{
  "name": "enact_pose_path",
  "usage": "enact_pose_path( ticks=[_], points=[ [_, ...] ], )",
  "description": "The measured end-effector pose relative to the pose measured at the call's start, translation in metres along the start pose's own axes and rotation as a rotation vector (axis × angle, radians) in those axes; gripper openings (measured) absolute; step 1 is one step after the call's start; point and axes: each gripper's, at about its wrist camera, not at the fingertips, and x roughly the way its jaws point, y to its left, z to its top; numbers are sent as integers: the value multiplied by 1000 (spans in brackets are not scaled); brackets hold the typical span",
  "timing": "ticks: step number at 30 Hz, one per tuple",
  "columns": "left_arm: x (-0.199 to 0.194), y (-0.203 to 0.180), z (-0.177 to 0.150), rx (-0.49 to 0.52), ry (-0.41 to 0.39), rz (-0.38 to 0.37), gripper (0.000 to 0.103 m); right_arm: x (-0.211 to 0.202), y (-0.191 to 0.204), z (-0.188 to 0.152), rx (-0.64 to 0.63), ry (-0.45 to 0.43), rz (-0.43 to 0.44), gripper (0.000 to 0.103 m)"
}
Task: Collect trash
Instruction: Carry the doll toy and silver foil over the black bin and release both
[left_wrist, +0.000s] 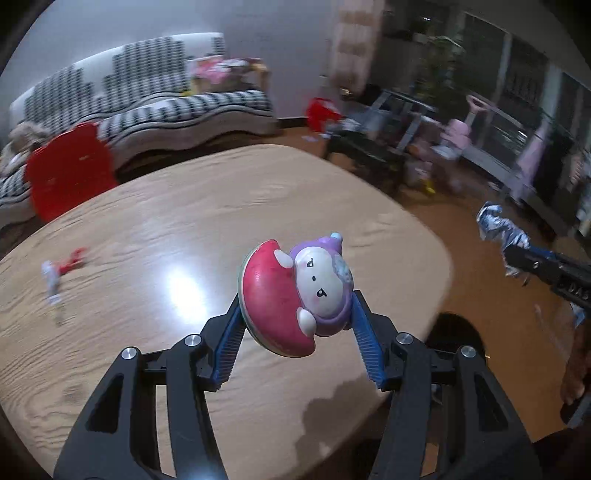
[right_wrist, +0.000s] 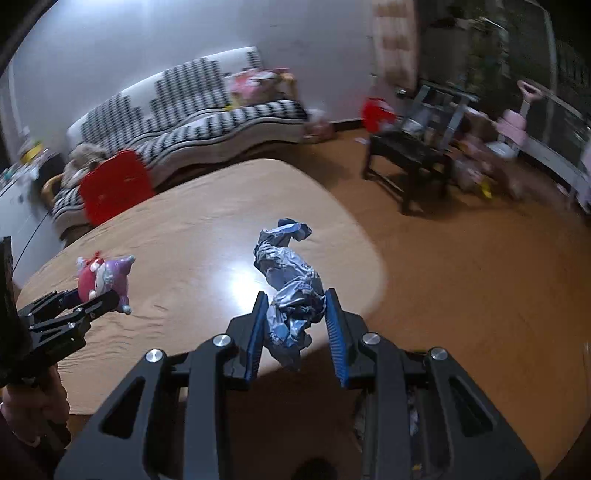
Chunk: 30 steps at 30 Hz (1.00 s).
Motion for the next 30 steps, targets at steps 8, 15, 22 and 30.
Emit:
enact_pose_path(
  ticks=[8, 15, 22, 30],
  points=[
    [39, -120, -14, 121, 65, -175, 55, -29, -121, -60, 172, 47, -130, 32],
    [67, -190, -40, 217, 131, -259, 55, -40, -178, -88, 266, 77, -177, 32],
    [84, -204, -42, 222, 154, -272, 55, -34, -179, -88, 272, 96, -174, 32],
    [87, -211, -44, 236, 167, -283, 55, -27, -174, -82, 289, 109, -171, 32]
  ],
)
